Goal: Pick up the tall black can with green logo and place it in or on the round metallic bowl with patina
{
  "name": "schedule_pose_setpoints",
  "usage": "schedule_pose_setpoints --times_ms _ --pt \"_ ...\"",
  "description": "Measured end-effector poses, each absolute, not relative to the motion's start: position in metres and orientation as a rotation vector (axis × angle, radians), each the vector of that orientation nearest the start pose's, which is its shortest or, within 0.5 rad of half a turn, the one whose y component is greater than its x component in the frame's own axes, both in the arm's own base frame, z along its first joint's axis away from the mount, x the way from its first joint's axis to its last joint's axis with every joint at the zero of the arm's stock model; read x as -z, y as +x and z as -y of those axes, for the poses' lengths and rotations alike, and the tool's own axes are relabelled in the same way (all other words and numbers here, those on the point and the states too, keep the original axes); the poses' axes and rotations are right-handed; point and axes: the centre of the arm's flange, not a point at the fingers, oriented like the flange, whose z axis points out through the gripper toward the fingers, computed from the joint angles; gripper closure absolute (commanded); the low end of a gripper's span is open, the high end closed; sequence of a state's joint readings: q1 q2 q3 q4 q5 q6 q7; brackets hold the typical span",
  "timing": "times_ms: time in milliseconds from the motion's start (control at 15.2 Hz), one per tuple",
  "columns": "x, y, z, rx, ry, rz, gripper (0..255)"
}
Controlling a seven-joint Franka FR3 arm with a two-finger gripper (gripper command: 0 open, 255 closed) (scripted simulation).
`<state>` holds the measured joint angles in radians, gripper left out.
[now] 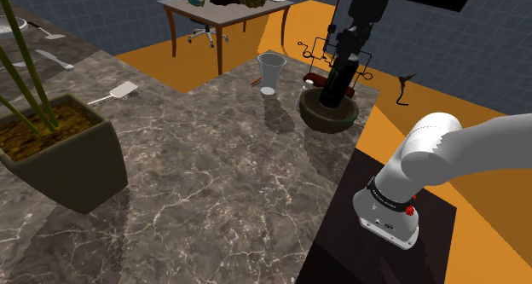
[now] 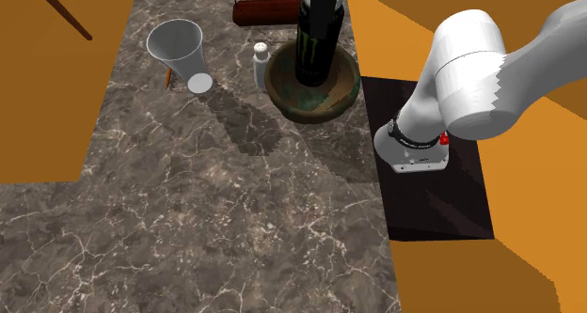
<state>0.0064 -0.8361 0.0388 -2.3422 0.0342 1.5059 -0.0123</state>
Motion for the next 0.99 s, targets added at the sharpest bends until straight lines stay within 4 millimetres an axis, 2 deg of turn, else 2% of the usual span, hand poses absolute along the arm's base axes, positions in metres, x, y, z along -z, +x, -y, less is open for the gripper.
schedule_pose_setpoints --times_ms 198,264,660,990 --pt "-0.606 0.286 -0.021 -0.001 -3.135 0.074 255" --pt "-0.606 0.286 -0.021 -0.001 -3.135 0.074 0" --pt "-0.606 0.286 -0.021 0.0 -3.135 0.074 0" --pt "-0.65 0.285 -0.019 0.001 -3.135 0.073 0"
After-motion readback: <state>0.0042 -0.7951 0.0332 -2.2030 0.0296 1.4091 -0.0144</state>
